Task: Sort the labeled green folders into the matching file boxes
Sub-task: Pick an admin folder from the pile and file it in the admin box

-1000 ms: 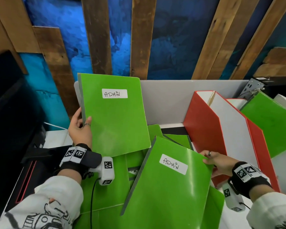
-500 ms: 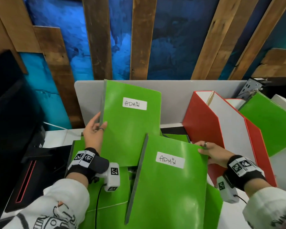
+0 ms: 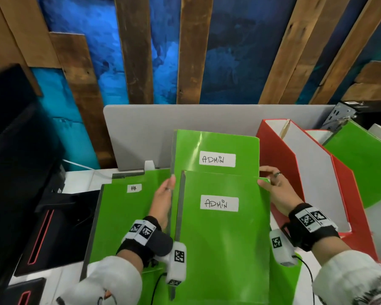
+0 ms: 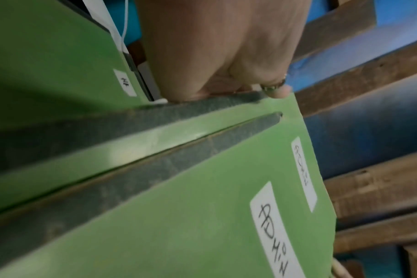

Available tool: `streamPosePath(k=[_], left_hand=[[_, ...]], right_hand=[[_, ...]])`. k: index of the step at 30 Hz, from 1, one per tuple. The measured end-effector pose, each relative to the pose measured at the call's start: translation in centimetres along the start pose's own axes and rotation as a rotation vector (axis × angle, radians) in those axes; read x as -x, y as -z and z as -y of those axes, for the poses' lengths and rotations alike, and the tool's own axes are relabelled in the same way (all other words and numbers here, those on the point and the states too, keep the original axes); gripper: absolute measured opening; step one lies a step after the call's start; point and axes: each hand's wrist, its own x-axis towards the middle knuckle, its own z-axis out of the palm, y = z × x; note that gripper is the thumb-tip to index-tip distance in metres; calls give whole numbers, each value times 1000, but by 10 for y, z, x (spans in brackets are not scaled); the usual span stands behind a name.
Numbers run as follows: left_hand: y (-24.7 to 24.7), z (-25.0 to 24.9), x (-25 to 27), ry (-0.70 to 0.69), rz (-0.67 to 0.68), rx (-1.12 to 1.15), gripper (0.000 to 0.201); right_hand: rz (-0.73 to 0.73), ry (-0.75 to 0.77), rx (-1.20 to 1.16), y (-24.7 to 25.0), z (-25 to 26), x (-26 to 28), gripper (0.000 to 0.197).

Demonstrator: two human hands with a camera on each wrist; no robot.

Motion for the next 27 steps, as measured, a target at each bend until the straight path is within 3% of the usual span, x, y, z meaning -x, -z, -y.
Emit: streamPosePath(k=[3,5,8,11,16,22,25,27], left_hand=[[-12,19,7,33,111,-42,88],[-16,32,7,90,182,-88,97],[-27,41,10,188,264,-119,64],[-33,39,14,209,259,-141,39],[-41,9,15,36,171,-52,38],[-48,-59,12,-278,72,-14,32],[-47,-82,7,-369,68,12,18],[-45,-88,5,-390,84,-2,33]], right_hand=[[-71,49,56,12,2,2,31],[-105,54,105,23,-1,0,31],[-148,27,136,38,-8,0,30],[-183,15,128,44,-13,2,32],[-206,74,51,40,3,3,33],[-231,382,-147,26,64,4,29],[-115,412,-264,25,82,9,47],[5,375,-359,21,79,12,57]])
